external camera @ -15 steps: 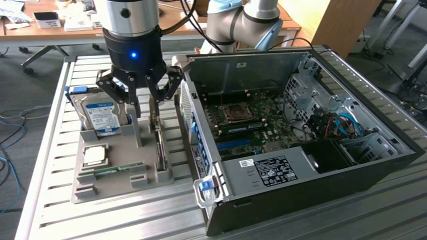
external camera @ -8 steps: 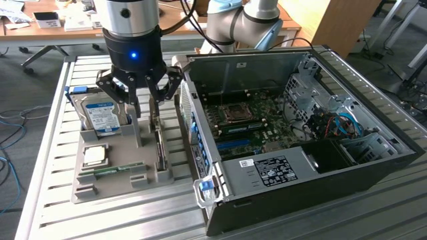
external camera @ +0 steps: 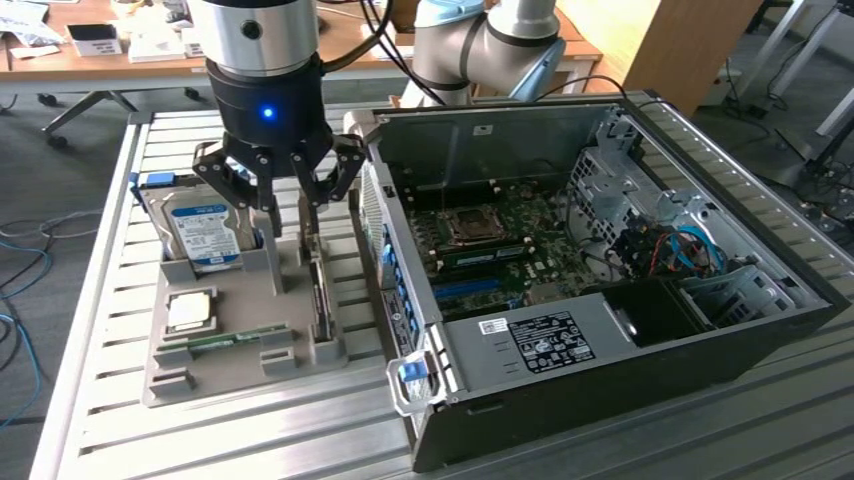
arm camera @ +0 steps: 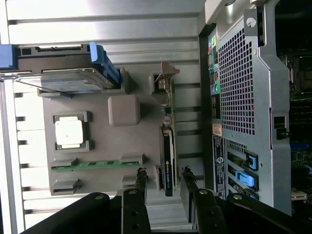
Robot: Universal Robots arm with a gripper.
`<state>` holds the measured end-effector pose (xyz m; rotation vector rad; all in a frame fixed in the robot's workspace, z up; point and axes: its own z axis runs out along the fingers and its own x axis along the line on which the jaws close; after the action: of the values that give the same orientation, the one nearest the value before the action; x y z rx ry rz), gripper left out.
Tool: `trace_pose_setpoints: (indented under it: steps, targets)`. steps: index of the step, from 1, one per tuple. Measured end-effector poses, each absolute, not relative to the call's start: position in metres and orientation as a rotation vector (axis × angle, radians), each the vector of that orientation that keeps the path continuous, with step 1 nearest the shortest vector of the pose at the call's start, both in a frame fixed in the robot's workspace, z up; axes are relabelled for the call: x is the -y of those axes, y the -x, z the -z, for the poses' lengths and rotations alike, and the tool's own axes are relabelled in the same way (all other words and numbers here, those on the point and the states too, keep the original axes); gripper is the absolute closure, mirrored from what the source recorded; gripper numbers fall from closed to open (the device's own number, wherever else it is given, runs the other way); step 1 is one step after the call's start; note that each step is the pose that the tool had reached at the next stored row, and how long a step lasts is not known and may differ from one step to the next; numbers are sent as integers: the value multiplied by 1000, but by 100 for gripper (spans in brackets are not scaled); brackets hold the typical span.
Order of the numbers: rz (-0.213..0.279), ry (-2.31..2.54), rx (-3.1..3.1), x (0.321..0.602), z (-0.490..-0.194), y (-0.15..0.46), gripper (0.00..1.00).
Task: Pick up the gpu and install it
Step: 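Pick up the gpu and move the gpu toward the slot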
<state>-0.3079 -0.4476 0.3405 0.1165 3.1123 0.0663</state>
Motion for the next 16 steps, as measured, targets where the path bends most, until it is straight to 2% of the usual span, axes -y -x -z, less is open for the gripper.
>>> trace_pose_setpoints:
  steps: [16]
  targets:
    - [-66,-116,-3112,448,-333,308,58]
